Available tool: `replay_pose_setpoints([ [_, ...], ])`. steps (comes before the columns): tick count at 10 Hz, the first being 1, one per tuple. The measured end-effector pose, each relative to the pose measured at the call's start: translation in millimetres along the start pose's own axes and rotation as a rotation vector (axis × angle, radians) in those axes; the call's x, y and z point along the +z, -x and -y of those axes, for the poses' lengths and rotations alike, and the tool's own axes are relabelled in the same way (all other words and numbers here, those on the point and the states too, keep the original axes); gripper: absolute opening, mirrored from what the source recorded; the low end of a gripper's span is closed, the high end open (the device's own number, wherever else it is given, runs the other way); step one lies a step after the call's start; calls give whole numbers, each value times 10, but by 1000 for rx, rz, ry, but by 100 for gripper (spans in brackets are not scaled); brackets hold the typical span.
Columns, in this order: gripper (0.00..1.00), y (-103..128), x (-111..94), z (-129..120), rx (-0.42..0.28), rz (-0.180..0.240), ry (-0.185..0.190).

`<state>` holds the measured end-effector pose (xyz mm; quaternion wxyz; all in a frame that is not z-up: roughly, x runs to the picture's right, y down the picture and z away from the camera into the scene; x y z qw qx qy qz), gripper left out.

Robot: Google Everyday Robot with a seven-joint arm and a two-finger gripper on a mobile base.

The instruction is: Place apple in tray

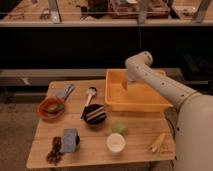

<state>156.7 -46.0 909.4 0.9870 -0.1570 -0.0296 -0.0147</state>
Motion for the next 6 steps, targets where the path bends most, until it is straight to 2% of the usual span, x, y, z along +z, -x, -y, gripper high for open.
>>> replay_pose_setpoints([
  [2, 76, -3, 24, -16, 5, -2, 15],
  [4, 80, 81, 48, -31, 0, 16, 38],
  [6, 80, 50, 24, -29, 12, 37, 59],
])
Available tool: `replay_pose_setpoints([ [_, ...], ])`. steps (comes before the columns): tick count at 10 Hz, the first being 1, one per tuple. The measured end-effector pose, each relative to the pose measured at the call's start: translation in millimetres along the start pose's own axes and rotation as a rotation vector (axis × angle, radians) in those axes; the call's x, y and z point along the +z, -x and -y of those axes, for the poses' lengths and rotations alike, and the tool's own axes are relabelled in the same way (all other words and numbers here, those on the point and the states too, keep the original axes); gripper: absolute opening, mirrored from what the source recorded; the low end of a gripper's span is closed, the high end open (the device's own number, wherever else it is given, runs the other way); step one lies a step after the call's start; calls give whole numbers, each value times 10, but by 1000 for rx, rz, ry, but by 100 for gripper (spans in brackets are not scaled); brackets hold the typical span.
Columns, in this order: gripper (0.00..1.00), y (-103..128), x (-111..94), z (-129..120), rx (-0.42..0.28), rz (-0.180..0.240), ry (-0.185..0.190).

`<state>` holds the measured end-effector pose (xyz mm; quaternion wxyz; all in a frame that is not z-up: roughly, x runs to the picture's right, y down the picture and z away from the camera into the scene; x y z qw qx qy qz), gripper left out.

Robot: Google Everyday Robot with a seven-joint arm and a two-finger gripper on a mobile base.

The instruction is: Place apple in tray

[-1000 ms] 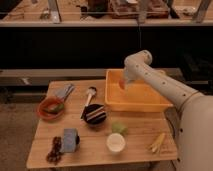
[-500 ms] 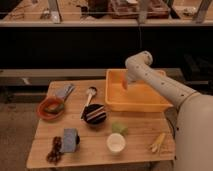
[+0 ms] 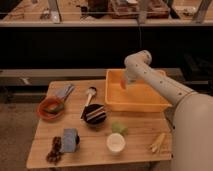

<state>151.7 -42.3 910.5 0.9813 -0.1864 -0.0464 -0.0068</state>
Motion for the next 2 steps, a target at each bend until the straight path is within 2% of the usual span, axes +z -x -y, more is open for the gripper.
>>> replay_pose_setpoints([
  [2, 80, 41, -3, 7, 0, 9, 6],
])
